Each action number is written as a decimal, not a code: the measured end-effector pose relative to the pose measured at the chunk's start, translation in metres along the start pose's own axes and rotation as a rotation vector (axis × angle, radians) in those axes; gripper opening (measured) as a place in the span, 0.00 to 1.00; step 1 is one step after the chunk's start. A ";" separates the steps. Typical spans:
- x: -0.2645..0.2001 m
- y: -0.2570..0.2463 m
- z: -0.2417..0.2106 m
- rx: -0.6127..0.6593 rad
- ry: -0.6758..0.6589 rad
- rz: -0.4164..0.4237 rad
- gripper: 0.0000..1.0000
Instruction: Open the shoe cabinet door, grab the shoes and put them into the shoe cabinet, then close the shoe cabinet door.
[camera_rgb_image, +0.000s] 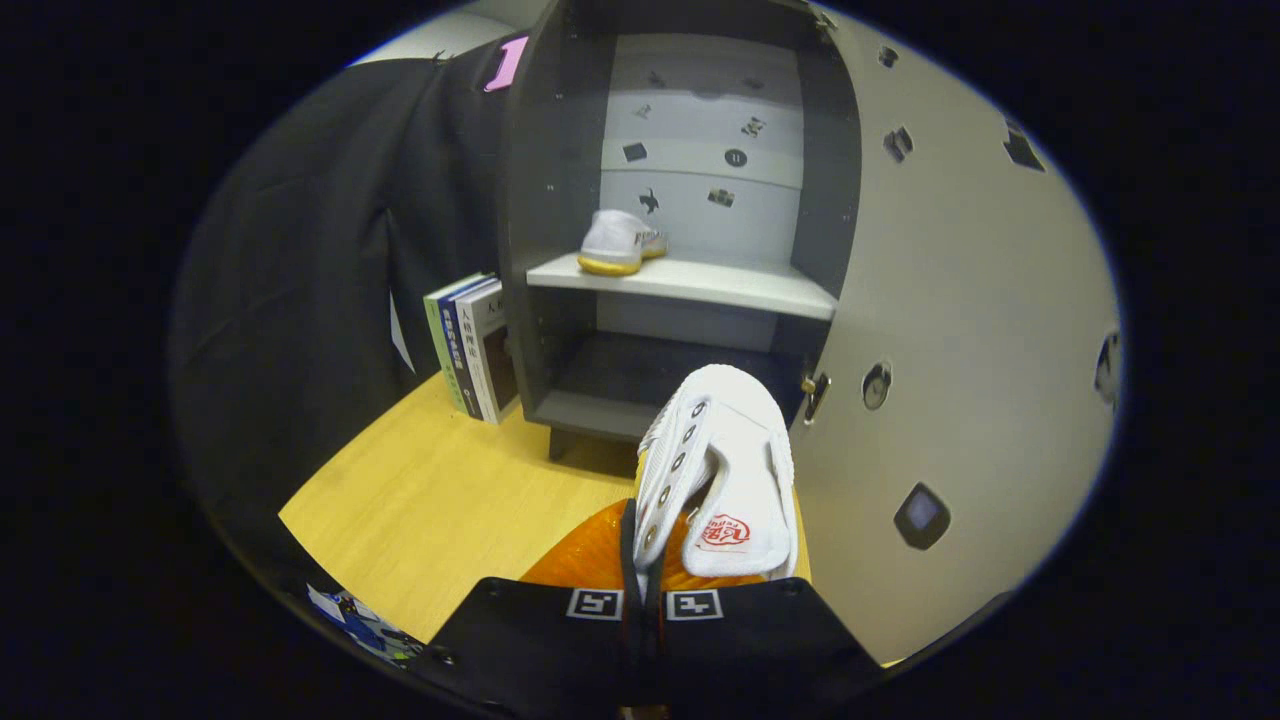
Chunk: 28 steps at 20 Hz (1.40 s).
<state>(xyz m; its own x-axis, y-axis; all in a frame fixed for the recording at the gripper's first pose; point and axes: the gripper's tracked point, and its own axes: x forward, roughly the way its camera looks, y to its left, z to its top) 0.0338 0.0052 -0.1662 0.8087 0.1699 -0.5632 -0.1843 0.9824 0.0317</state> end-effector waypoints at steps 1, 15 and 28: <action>-0.005 -0.001 0.018 -0.002 -0.027 -0.003 0.02; 0.046 -0.042 0.223 -0.019 -0.241 -0.061 0.02; 0.197 -0.081 0.292 -0.016 -0.207 -0.115 0.01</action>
<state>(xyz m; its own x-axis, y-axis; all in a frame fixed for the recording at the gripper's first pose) 0.3708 -0.0182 -0.0385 0.9218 0.0705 -0.3813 -0.0914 0.9951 -0.0371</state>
